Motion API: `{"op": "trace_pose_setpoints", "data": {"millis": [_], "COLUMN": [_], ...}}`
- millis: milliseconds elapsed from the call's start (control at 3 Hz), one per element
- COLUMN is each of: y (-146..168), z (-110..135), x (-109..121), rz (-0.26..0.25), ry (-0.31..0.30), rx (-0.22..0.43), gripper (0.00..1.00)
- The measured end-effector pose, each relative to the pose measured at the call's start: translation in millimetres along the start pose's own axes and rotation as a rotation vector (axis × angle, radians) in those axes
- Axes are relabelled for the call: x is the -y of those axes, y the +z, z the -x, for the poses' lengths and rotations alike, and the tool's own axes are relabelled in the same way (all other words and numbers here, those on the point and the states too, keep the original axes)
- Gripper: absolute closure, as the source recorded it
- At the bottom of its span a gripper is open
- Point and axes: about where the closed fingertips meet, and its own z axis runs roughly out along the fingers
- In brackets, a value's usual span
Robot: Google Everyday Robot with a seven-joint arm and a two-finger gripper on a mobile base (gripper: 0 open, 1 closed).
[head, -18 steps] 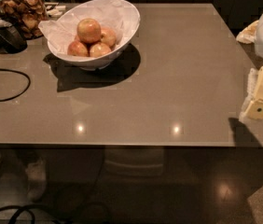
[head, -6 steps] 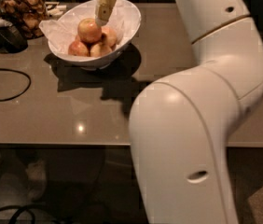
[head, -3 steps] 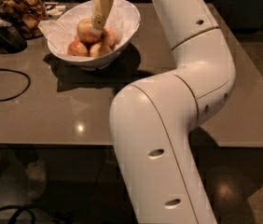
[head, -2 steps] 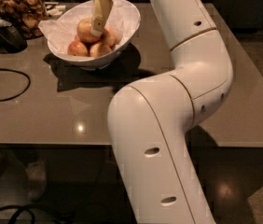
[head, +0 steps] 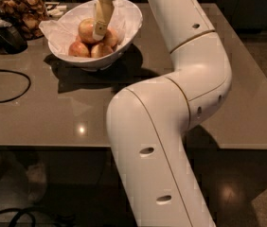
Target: Pick apple from white bowl
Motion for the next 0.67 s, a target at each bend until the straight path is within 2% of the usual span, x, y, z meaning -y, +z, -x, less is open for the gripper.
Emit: {"op": "trace_pose_setpoints", "data": {"millis": [333, 667], "y": [6.3, 11.1], "z": [-2.5, -4.9], "x": [-0.7, -1.7], "rz": [0.011, 0.022], "ry": [0.000, 0.001], "rx": [-0.005, -0.006], "gripper": [0.11, 0.10]}}
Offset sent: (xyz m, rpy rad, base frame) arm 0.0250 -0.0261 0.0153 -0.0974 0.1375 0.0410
